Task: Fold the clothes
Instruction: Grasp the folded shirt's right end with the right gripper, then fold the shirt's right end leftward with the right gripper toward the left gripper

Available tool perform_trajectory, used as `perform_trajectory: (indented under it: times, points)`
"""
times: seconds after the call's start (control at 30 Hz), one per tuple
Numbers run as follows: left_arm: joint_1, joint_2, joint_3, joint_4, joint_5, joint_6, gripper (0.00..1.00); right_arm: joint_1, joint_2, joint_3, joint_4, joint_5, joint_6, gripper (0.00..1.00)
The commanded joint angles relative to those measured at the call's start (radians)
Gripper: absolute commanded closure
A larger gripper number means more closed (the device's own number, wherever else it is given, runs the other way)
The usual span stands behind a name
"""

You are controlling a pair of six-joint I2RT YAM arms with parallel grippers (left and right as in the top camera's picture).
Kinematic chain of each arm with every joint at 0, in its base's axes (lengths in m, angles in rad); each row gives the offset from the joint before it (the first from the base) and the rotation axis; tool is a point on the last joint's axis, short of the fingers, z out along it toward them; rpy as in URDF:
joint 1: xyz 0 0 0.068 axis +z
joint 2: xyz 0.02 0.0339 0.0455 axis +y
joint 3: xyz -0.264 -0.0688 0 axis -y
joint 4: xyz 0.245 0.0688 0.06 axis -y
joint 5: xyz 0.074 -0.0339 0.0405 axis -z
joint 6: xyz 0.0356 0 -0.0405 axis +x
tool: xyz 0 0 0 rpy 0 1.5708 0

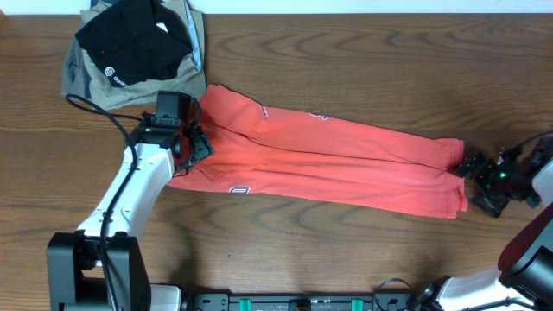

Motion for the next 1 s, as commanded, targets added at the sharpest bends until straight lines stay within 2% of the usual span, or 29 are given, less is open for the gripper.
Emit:
perform_trajectory:
  times: [0.0,0.07,0.17,0.27,0.5,0.63,0.77,0.97]
  points:
    - [0.006,0.013,-0.018,-0.005,-0.012,-0.002,0.20,0.051,0.022,-0.067,0.005,-0.021,-0.011,0.20]
    - [0.006,0.013,-0.018,-0.008,-0.012,-0.002,0.20,0.071,0.022,-0.077,0.006,-0.023,-0.011,0.31]
    - [0.006,0.013,-0.018,-0.011,-0.012,-0.002,0.20,0.106,0.022,-0.079,0.006,-0.021,-0.011,0.53]
    - [0.006,0.013,-0.018,-0.015,-0.012,-0.002,0.20,0.121,0.022,-0.079,0.010,-0.016,0.018,0.99]
    - [0.006,0.013,-0.019,-0.020,-0.012,-0.002,0.20,0.111,0.022,-0.050,-0.006,0.035,0.061,0.99]
    - [0.006,0.013,-0.021,-0.019,-0.012,-0.002,0.20,0.080,0.022,0.017,-0.096,0.120,0.062,0.99]
    - [0.006,0.013,-0.021,-0.019,-0.012,-0.002,0.20,0.044,0.019,0.086,-0.197,0.275,0.149,0.99]
    - [0.006,0.013,-0.021,-0.019,-0.012,-0.002,0.20,0.031,-0.061,0.114,-0.246,0.293,0.174,0.99]
